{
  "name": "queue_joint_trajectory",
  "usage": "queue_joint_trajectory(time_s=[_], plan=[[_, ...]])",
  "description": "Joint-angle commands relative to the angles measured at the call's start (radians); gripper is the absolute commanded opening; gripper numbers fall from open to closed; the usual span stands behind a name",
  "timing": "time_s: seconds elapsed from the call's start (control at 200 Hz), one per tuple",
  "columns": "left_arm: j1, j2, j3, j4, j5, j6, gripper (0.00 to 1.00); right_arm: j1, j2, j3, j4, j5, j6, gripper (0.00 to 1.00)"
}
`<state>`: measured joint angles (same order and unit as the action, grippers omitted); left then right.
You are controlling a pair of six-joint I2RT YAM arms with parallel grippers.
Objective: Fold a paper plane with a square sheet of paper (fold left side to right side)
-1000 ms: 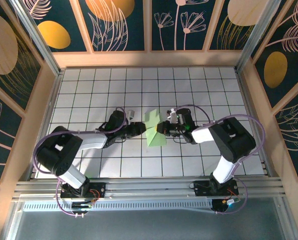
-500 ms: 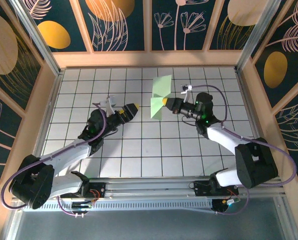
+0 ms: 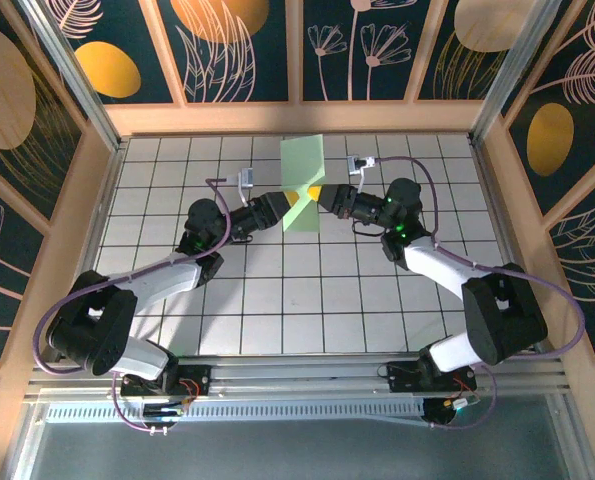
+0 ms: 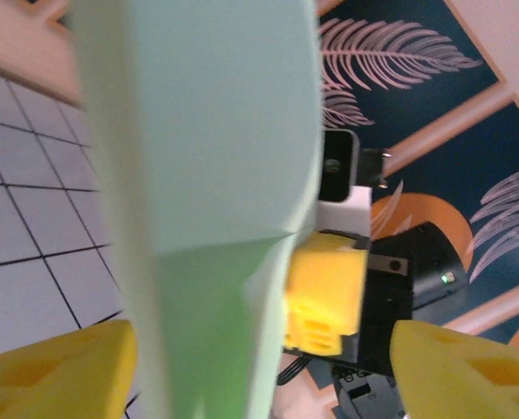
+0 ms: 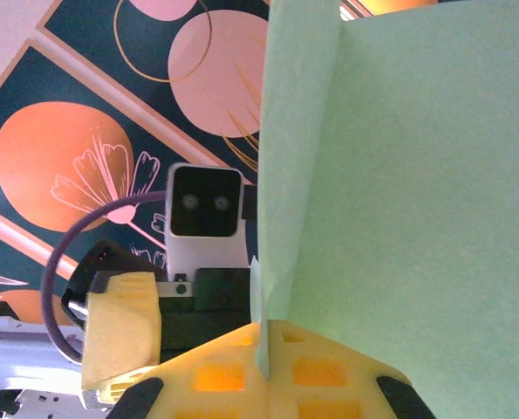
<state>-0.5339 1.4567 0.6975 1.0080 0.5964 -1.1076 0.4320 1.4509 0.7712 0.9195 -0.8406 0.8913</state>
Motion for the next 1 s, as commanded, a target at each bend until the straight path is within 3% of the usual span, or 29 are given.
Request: queue_joint_trajectory(time_s=[0.0,0.055,0.33,0.465,0.57,0.721,0.876,0.991], plan=[[0.000,0.012,0.031,0.081,0.056,-0.010,0.64,0.006,0.005,0.026,0.091,-0.023,0.037,0.00],[0.000,0.012,0.030,0.076,0.049,-0.008,0.57,0.005,0.005,0.024,0.091,-0.020,0.037,0.00],[0.000,0.001,0.033,0.005,0.031,0.016,0.14,-0.010,-0.024,0.003,0.055,-0.001,-0.008,0.27],[0.000,-0.039,0.054,-0.149,0.024,0.093,0.04,-0.028,-0.079,-0.010,-0.116,0.061,-0.127,0.39],[0.000,-0.090,0.122,-0.483,-0.014,0.266,0.00,-0.034,-0.143,0.009,-0.406,0.233,-0.307,0.46],[0.000,-0.120,0.307,-1.085,-0.153,0.536,0.00,-0.034,-0.198,0.071,-0.793,0.625,-0.492,0.48],[-0.040,-0.102,0.445,-1.476,-0.334,0.648,0.00,-0.034,-0.214,0.089,-0.957,0.920,-0.568,0.56],[-0.143,-0.038,0.561,-1.736,-0.568,0.649,0.00,-0.036,-0.215,0.083,-0.988,1.068,-0.593,0.68]])
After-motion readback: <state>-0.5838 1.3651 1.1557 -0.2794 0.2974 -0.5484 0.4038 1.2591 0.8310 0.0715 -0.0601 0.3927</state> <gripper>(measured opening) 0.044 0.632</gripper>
